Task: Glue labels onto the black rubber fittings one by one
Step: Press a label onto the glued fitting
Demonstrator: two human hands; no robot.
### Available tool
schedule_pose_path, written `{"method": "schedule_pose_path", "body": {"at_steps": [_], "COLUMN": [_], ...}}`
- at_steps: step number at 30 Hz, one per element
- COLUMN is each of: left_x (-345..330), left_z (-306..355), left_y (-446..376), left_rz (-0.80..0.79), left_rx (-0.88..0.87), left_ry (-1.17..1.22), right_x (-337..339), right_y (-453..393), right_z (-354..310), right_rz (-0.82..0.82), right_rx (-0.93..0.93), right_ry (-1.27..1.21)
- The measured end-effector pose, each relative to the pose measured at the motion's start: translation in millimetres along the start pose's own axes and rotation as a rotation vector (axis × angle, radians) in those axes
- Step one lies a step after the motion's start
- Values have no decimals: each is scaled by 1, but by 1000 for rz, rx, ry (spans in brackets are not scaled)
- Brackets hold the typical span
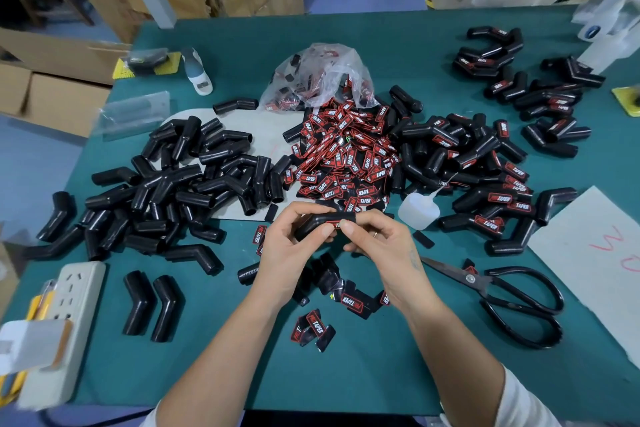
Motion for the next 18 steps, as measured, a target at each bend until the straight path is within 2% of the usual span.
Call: {"method": "schedule_pose_path", "body": {"at_steps": [7, 13, 18], "left_x": [-1, -9, -11], "left_z": [2, 23, 26], "left_y": [1, 4, 6], "left_rz": [-10, -54, -70], "left_rx": [-32, -298, -345], "left_ry": [-84, -341, -429], "right_x": [-3, 0, 0], "right_y": [1, 1, 4], "right_z": [0, -1, -4], "right_rz": [-26, 14, 10], "right_rx": [5, 7, 21], "right_ry": [1, -8, -4]}}
Point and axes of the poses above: each hand's wrist, its own y-axis away from the middle knuckle, its own x-axis out of the back of the hand, z = x × y, the point moved 8 cm from there along -y, towards the middle knuckle, and after that the axes turned 7 degrees about -x, right-handed, at the moved point
